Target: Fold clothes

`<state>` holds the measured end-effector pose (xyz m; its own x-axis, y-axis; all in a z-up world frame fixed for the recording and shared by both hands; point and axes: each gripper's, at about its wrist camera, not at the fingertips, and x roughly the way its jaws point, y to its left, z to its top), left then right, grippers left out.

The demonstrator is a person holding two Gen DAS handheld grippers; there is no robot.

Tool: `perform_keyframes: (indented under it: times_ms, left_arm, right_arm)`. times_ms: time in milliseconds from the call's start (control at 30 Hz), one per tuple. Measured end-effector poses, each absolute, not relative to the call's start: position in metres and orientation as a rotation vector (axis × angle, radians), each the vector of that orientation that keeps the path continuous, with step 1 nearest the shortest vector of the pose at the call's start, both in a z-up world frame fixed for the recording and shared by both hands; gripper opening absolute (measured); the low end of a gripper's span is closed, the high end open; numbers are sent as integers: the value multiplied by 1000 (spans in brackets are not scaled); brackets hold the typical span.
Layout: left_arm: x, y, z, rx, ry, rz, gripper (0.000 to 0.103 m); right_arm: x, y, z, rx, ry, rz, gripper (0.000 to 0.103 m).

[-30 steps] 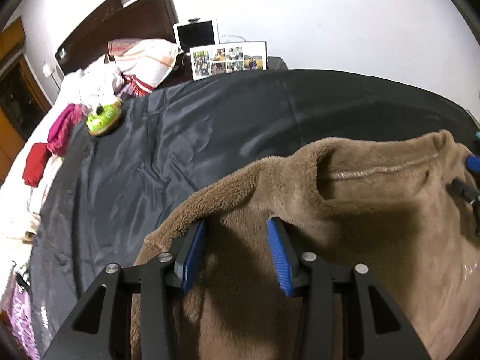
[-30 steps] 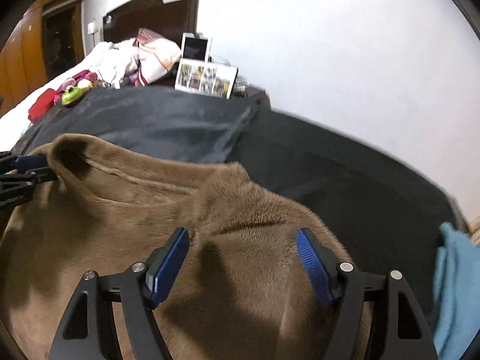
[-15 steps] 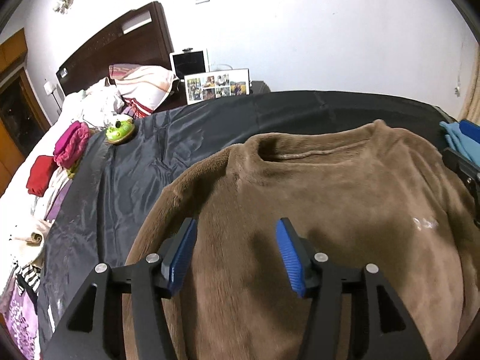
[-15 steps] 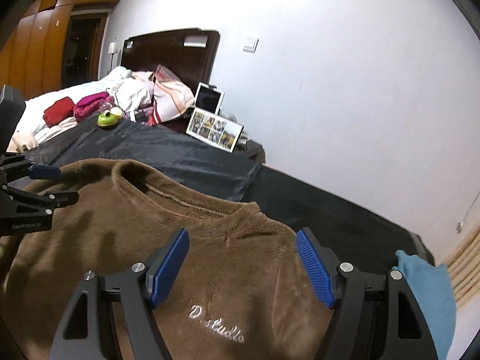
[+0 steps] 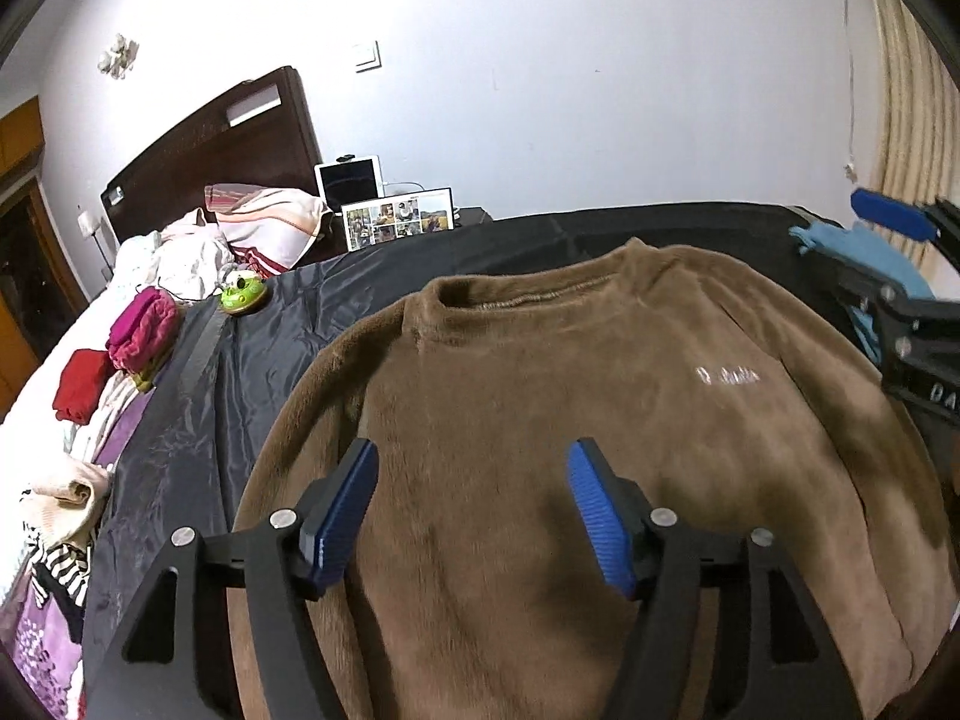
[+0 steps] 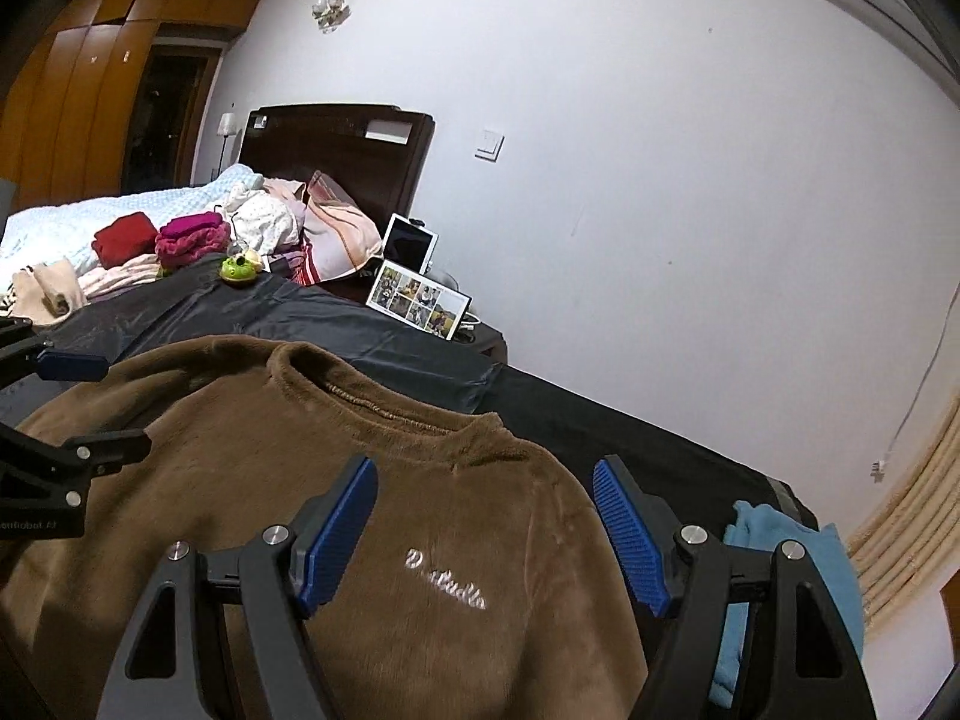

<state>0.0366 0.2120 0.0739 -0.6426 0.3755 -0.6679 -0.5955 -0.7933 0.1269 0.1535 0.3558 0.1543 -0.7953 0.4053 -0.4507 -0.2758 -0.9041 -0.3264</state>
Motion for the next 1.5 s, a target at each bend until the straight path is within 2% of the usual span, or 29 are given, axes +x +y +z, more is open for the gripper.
perform_keyframes:
  times_ms: [533, 800, 1133, 1500]
  left_arm:
    - [61, 106, 46, -1006, 342, 2553, 71]
    - [65, 73, 32, -1067, 260, 2582, 79]
    - [61, 53, 12, -1153, 191, 2562, 79]
    - [48, 45, -5, -1192, 143, 2562, 79]
  right_arm:
    - [227, 331, 170, -544, -382, 2608, 77]
    - [239, 320, 169, -493, -405, 2586, 81]
    - [233, 334, 115, -782, -164, 2677, 81]
    - [224, 326, 76, -916, -202, 2639, 81]
